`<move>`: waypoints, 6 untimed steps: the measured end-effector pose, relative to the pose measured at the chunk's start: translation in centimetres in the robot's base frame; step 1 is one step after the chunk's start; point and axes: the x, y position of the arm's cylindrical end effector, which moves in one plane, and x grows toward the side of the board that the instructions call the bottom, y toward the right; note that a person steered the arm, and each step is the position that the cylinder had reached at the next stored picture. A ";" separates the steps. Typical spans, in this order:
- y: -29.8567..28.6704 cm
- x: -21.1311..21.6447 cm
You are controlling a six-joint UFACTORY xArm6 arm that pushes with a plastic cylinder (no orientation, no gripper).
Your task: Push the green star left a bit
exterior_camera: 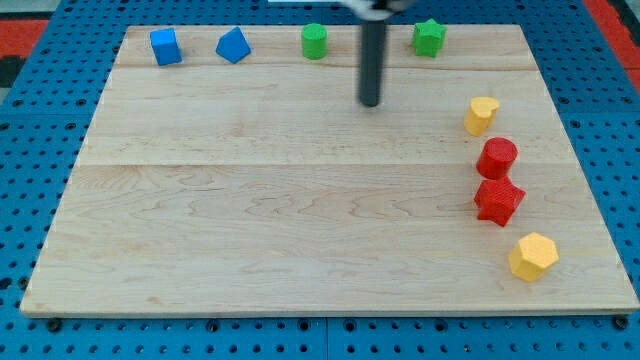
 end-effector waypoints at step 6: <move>4.8 -11.0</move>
